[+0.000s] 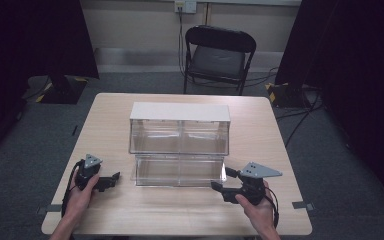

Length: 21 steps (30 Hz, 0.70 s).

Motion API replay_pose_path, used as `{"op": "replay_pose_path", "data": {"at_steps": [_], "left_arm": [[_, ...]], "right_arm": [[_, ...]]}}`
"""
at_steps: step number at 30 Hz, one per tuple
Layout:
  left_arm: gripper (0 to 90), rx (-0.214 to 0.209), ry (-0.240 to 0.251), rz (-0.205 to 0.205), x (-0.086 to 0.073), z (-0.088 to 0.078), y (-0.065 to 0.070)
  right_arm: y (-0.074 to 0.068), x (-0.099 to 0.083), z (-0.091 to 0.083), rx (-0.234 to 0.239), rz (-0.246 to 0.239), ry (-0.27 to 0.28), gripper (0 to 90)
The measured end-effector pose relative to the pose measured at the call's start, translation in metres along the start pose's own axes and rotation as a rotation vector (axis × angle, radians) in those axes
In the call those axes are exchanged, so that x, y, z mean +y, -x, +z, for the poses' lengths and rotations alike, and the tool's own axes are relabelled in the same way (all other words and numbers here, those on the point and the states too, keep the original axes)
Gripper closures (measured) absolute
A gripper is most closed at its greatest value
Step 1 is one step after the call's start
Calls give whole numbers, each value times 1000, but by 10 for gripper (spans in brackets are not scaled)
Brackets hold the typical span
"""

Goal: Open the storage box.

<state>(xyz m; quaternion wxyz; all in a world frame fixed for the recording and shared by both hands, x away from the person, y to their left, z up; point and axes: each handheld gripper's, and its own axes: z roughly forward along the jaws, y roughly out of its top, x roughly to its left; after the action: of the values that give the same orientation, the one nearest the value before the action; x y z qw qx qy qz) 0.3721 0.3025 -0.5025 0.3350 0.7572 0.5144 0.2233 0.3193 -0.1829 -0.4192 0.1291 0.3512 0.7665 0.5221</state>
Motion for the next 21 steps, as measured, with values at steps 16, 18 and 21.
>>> {"op": "replay_pose_path", "data": {"at_steps": [16,18,21], "left_arm": [[115,0,0,0,0,0,0],[115,0,0,0,0,0,0],[115,0,0,1,0,0,0]], "right_arm": [[0,3,1,-30,4,19,228],[1,4,1,-24,7,18,213],[2,5,3,-24,17,10,186]]}}
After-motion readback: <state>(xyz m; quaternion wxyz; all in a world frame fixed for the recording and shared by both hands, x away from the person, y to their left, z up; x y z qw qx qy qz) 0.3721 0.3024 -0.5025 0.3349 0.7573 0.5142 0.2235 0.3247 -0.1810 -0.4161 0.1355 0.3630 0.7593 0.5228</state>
